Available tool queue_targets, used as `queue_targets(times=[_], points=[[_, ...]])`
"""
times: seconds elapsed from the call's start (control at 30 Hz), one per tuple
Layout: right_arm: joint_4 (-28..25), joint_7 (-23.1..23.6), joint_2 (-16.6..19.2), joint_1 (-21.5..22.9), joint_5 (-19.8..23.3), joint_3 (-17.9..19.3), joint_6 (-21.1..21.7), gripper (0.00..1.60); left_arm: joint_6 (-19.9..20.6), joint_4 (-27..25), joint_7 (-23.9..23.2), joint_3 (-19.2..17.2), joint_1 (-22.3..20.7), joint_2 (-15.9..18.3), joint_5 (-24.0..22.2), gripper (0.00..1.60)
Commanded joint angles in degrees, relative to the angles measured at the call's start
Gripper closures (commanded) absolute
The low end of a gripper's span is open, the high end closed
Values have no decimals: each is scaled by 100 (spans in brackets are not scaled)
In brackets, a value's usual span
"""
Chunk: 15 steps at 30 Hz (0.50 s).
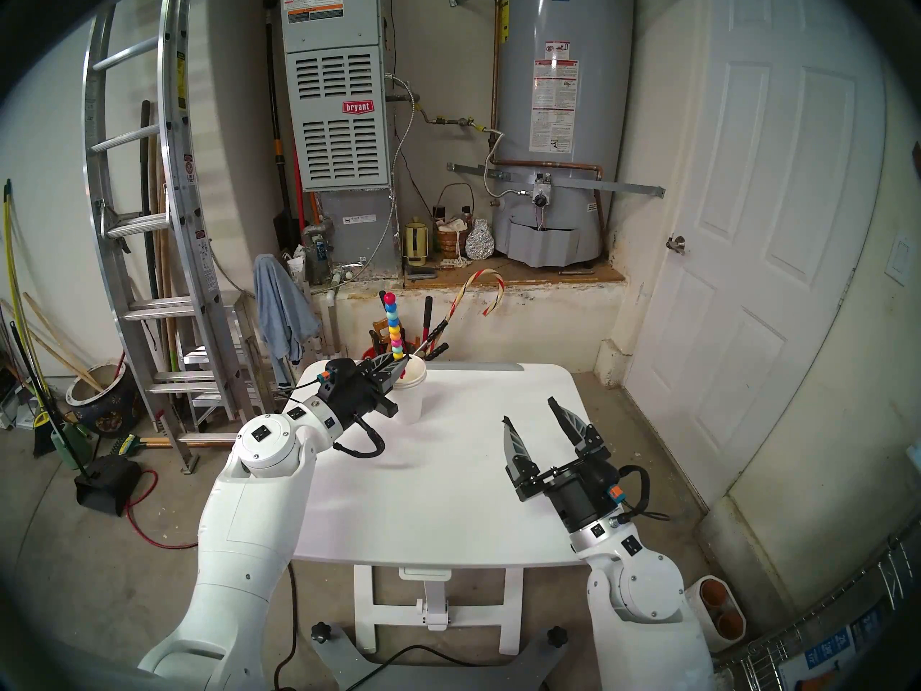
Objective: Switch the marker to another color
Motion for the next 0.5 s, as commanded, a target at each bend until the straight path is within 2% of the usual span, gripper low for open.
queue_targets(times=[0.0, 0.13, 0.2, 0.33, 0.4, 0.47], points=[[-87, 13, -2, 65, 26, 3, -42, 0, 1, -135, 3, 28, -56, -20, 5, 114], [-74, 20, 4, 73, 40, 7, -50, 0, 6, -138, 18, 37, -54, -19, 5, 114], [-71, 22, 4, 75, 48, 8, -52, 0, 3, -143, 26, 42, -52, -17, 7, 125], [-71, 22, 4, 75, 52, 9, -47, 0, 17, -176, 30, 50, -41, -10, -4, 121], [-70, 24, 2, 76, 56, 10, -50, 0, 17, -189, 33, 54, -36, -5, -3, 128], [-74, 26, 1, 76, 59, 11, -48, 0, 19, -195, 35, 55, -34, -2, -8, 124]])
